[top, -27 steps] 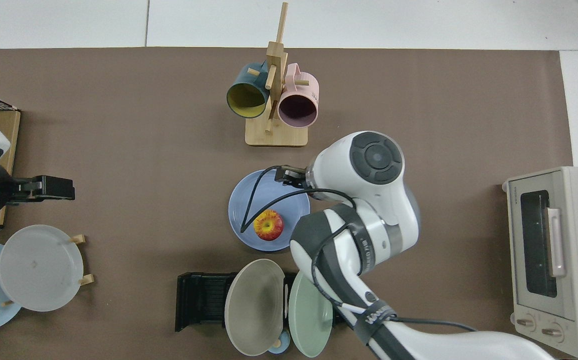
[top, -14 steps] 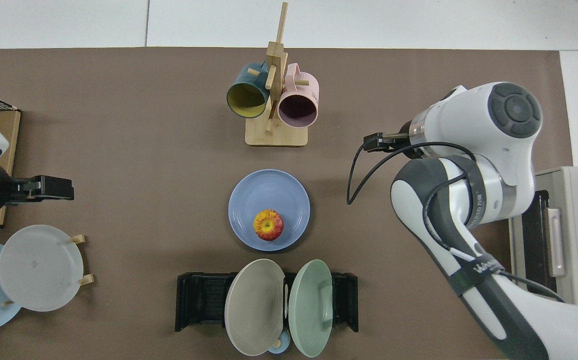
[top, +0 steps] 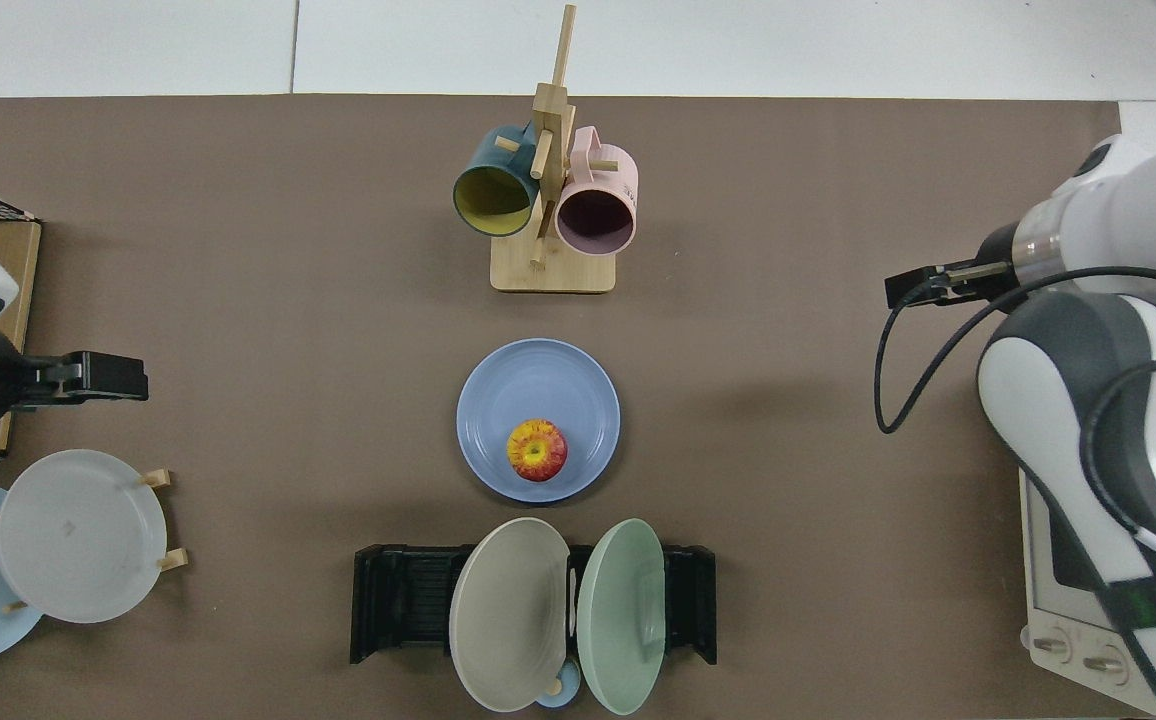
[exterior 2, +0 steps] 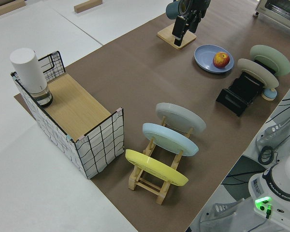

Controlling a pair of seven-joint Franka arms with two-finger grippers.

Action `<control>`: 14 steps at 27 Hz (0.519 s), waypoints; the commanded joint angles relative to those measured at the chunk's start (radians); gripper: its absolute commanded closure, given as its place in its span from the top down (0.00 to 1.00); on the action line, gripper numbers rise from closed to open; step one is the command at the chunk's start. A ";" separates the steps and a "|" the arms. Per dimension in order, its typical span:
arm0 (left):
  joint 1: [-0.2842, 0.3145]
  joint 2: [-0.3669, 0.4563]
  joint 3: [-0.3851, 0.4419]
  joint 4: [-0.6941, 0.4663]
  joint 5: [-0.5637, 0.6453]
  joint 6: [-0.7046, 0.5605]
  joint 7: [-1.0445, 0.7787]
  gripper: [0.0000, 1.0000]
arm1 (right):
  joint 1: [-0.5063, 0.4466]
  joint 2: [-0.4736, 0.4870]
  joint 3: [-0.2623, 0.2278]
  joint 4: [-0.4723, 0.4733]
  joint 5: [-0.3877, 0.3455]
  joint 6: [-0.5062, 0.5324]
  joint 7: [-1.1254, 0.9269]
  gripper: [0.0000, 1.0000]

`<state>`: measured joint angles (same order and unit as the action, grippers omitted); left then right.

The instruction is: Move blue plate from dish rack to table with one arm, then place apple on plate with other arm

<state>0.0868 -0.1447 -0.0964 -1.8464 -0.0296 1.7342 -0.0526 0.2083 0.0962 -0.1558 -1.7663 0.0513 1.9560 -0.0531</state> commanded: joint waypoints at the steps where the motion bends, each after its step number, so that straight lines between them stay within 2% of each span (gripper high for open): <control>1: -0.015 -0.021 0.012 -0.028 -0.009 0.024 0.005 1.00 | -0.027 -0.121 0.019 -0.047 -0.021 -0.086 -0.007 1.00; 6: -0.015 -0.021 0.011 -0.028 -0.009 0.024 0.005 1.00 | -0.040 -0.167 0.019 -0.087 -0.021 -0.085 0.001 1.00; 14: -0.015 -0.019 0.009 -0.028 -0.007 0.024 0.003 1.00 | -0.047 -0.156 0.019 -0.041 -0.025 -0.098 0.097 1.00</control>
<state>0.0843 -0.1447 -0.0968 -1.8477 -0.0296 1.7344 -0.0526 0.1835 -0.0556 -0.1550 -1.8179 0.0491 1.8635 -0.0323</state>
